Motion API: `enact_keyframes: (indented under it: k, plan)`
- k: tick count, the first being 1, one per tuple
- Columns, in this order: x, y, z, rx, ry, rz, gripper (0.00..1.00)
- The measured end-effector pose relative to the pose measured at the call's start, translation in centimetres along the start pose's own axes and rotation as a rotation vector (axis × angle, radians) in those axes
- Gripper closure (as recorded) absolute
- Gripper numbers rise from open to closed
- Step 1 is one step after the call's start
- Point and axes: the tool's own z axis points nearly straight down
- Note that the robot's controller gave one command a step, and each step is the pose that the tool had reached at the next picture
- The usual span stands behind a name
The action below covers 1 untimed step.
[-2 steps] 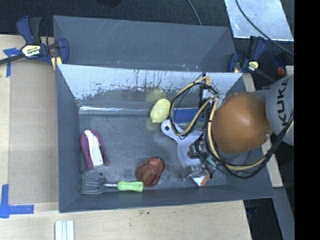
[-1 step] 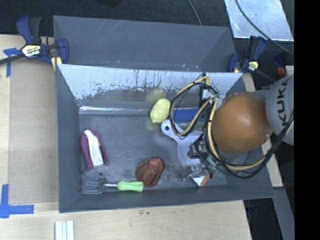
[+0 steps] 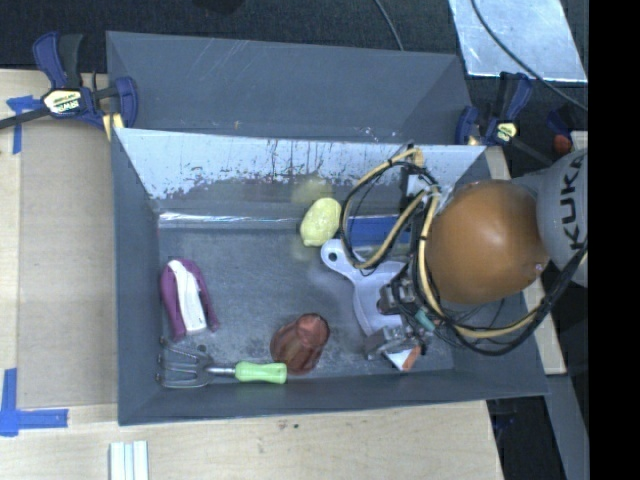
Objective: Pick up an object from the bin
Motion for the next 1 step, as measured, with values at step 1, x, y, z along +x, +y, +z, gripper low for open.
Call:
enact_keyframes:
  k: [1]
  plan:
    - [-0.13,0.15,-4.11,-0.007,-0.002,-0.001,1.0]
